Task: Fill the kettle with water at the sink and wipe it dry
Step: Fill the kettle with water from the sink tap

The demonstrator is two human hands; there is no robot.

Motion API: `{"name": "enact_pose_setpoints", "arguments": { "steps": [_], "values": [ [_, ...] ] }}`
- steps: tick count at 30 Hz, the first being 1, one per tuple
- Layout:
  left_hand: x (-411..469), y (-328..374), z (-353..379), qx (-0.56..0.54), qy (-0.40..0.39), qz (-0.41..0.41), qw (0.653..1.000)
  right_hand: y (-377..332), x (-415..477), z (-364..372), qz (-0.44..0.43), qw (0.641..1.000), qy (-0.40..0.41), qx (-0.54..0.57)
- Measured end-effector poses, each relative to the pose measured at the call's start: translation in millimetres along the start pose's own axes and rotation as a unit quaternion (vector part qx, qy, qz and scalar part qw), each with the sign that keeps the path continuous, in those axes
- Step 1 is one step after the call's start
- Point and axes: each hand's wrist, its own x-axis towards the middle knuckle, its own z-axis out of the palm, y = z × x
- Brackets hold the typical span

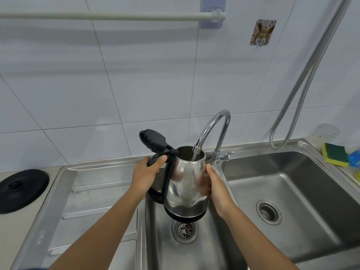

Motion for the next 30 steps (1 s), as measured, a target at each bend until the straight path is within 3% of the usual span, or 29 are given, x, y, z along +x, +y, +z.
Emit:
{"name": "enact_pose_setpoints", "arguments": {
  "steps": [8, 30],
  "values": [
    [5.8, -3.1, 3.6, 0.019, -0.003, -0.002, 1.0, -1.6, 1.9, 1.1, 0.03, 0.999, 0.011, 0.019],
    [9.7, -4.8, 0.9, 0.012, -0.001, -0.004, 1.0, -2.1, 5.8, 6.2, 0.013, 1.0, 0.018, -0.005]
  ]
}}
